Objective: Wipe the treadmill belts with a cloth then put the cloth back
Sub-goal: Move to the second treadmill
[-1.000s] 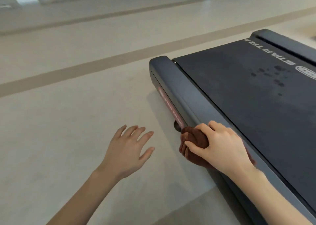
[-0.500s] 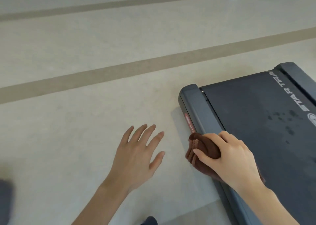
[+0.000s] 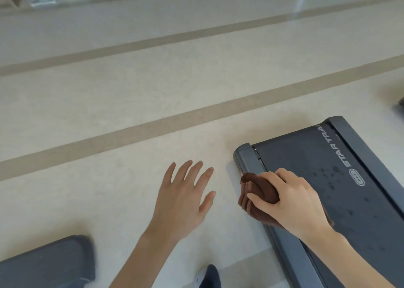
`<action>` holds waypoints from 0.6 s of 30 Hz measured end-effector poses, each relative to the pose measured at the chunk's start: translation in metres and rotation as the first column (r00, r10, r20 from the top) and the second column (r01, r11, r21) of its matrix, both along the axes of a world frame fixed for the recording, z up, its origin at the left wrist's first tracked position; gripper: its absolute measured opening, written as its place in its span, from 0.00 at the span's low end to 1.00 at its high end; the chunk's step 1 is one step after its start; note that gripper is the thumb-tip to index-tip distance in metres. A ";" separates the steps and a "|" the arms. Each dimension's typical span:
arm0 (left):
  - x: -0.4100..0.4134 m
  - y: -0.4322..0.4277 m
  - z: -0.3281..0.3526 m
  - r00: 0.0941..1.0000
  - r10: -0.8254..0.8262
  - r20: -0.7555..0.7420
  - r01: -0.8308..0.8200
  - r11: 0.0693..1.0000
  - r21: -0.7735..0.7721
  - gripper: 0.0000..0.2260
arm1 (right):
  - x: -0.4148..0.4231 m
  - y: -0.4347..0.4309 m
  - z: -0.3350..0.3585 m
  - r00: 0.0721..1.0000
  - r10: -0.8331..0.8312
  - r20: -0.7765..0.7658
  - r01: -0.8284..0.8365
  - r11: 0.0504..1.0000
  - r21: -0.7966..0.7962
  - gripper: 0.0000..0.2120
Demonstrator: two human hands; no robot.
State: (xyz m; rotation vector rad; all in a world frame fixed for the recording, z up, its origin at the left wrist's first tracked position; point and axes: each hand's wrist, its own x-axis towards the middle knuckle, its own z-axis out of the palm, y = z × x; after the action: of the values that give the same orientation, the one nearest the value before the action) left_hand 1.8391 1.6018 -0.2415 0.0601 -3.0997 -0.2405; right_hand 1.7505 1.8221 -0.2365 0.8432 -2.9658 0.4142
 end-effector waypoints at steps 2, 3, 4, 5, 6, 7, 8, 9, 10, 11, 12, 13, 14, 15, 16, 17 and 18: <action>0.000 -0.009 0.045 1.000 -0.005 -0.015 0.005 0.999 0.048 0.20 | 0.003 -0.009 0.041 1.000 0.000 -0.014 0.000 1.000 -0.026 0.16; 0.000 -0.011 0.064 1.000 -0.009 -0.020 0.010 0.998 0.068 0.19 | 0.005 -0.013 0.059 1.000 -0.003 -0.014 0.002 0.999 -0.038 0.16; 0.001 -0.013 0.082 0.999 -0.011 -0.030 0.014 0.997 0.080 0.19 | 0.007 -0.017 0.075 1.000 -0.010 -0.015 0.010 0.999 -0.046 0.16; 0.001 -0.016 0.098 0.999 -0.013 -0.047 0.017 0.996 0.083 0.19 | 0.009 -0.021 0.090 0.999 -0.027 -0.018 0.026 0.998 -0.053 0.16; 0.000 -0.019 0.112 0.998 -0.014 -0.062 0.019 0.996 0.084 0.19 | 0.011 -0.024 0.103 0.999 -0.049 -0.016 0.048 0.997 -0.057 0.17; -0.001 -0.023 0.124 0.997 -0.013 -0.073 0.019 0.996 0.082 0.19 | 0.014 -0.026 0.114 0.998 -0.068 -0.012 0.067 0.996 -0.057 0.17; -0.003 -0.026 0.135 0.996 -0.015 -0.084 0.021 0.997 0.071 0.19 | 0.016 -0.028 0.123 0.997 -0.081 -0.008 0.080 0.995 -0.055 0.17; -0.005 -0.029 0.142 0.995 -0.020 -0.096 0.025 0.998 0.055 0.19 | 0.018 -0.029 0.131 0.996 -0.088 -0.002 0.088 0.995 -0.054 0.17; -0.006 -0.031 0.147 0.994 -0.033 -0.105 0.037 0.999 0.037 0.19 | 0.018 -0.031 0.137 0.996 -0.094 0.010 0.094 0.994 -0.048 0.18; -0.007 -0.032 0.151 0.993 -0.053 -0.110 0.055 0.998 0.018 0.19 | 0.018 -0.031 0.142 0.995 -0.100 0.027 0.102 0.994 -0.042 0.18; -0.009 -0.033 0.154 0.991 -0.073 -0.111 0.074 0.997 0.003 0.19 | 0.017 -0.031 0.147 0.993 -0.109 0.045 0.111 0.993 -0.038 0.18; -0.009 -0.033 0.154 0.990 -0.088 -0.110 0.087 0.996 -0.007 0.19 | 0.017 -0.032 0.150 0.992 -0.113 0.059 0.115 0.993 -0.038 0.18; -0.009 -0.034 0.154 0.989 -0.100 -0.106 0.099 0.995 -0.013 0.19 | 0.017 -0.033 0.153 0.991 -0.115 0.070 0.118 0.992 -0.039 0.19; -0.011 -0.034 0.154 0.989 -0.114 -0.100 0.113 0.994 -0.015 0.19 | 0.015 -0.033 0.155 0.989 -0.124 0.084 0.127 0.991 -0.039 0.19; -0.014 -0.035 0.152 0.988 -0.126 -0.091 0.125 0.992 -0.014 0.19 | 0.013 -0.032 0.156 0.985 -0.139 0.100 0.143 0.989 -0.035 0.20; -0.018 -0.036 0.150 0.988 -0.135 -0.078 0.134 0.991 -0.012 0.19 | 0.010 -0.032 0.156 0.980 -0.157 0.120 0.161 0.987 -0.022 0.21; -0.023 -0.038 0.148 0.988 -0.138 -0.066 0.137 0.990 -0.011 0.19 | 0.007 -0.032 0.155 0.975 -0.173 0.141 0.175 0.985 -0.003 0.21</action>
State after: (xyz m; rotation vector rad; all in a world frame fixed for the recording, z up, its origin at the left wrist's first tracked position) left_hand 1.8158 1.5642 -0.0936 -0.1592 -3.0413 -0.2315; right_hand 1.7575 1.7904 -0.0811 0.5684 -3.1261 0.5067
